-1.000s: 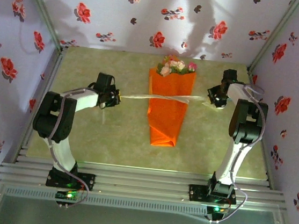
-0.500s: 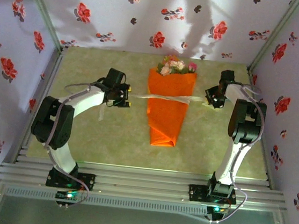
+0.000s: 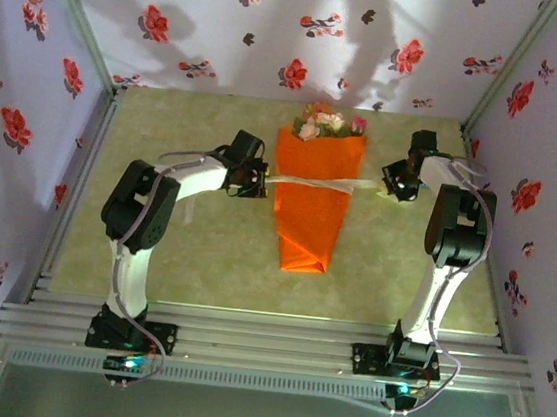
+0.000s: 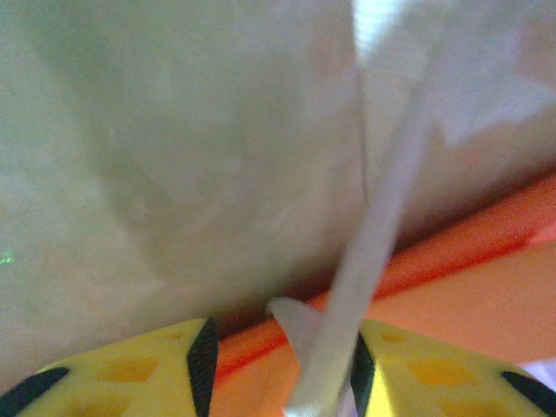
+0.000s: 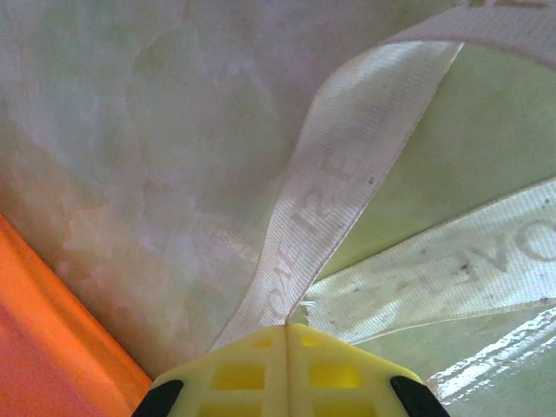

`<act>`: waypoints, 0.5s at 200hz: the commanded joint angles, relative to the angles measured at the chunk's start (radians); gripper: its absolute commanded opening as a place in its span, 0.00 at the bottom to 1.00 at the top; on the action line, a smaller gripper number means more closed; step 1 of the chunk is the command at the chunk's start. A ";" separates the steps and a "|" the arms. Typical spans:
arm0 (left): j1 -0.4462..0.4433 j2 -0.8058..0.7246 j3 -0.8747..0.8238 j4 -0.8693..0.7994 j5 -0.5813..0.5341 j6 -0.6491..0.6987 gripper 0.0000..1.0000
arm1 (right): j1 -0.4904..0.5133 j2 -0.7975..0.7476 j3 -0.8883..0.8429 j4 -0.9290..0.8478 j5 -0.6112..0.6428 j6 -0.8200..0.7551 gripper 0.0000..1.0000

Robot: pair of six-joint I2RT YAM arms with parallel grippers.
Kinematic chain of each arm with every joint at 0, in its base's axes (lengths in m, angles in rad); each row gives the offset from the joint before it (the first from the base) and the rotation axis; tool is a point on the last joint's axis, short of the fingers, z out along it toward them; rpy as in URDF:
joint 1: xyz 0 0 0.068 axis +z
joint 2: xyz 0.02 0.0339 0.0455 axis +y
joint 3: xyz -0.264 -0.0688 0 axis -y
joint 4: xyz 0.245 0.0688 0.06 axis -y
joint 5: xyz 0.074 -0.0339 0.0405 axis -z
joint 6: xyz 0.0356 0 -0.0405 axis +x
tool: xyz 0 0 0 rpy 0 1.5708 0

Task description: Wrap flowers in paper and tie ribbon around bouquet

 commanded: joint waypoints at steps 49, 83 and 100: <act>-0.011 0.103 0.118 0.056 0.036 -0.059 0.29 | -0.002 0.011 0.000 0.018 -0.016 0.001 0.00; -0.025 0.099 0.088 0.059 0.034 -0.083 0.29 | -0.001 0.011 -0.004 0.023 -0.016 0.006 0.00; -0.025 0.104 0.088 0.078 0.027 -0.080 0.12 | -0.001 0.010 -0.007 0.025 -0.018 0.006 0.00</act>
